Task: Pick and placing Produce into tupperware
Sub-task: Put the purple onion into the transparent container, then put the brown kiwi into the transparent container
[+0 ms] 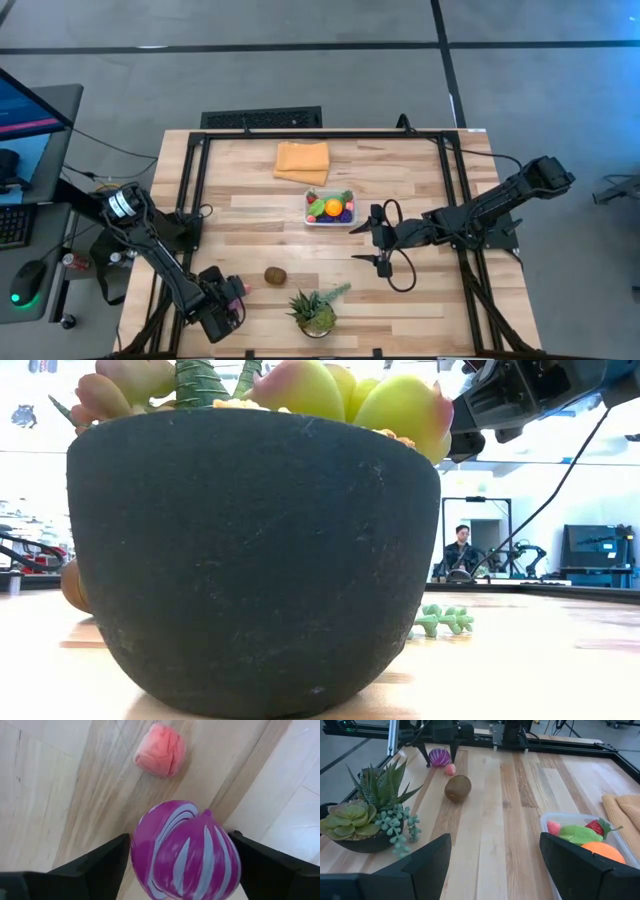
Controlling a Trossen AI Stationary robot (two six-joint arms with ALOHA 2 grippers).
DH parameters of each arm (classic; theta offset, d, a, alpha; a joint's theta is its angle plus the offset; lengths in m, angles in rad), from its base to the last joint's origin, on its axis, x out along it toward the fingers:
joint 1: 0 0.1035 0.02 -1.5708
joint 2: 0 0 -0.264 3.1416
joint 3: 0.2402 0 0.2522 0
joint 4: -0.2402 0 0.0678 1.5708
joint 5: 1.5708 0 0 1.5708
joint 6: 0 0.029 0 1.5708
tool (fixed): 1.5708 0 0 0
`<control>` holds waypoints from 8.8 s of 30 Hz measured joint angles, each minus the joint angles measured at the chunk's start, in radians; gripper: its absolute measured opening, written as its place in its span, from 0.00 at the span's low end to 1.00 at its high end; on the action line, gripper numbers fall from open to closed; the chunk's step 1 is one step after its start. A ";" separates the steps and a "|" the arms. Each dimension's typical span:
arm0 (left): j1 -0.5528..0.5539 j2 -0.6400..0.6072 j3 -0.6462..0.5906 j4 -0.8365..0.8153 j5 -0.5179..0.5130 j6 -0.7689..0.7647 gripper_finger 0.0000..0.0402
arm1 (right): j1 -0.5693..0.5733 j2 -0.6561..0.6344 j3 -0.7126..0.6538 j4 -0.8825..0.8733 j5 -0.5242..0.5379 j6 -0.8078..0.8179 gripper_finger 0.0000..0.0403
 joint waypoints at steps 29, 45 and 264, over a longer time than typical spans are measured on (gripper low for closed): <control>0.004 -0.001 0.037 -0.025 0.011 0.042 0.61 | 0.000 0.000 0.000 0.000 0.000 0.000 0.74; 0.007 -0.001 0.214 -0.356 -0.152 0.079 0.60 | 0.000 0.000 0.000 0.000 0.000 0.001 0.74; 0.295 -0.557 -0.158 0.206 -0.436 0.943 0.81 | 0.000 0.000 0.000 -0.045 0.000 0.063 0.74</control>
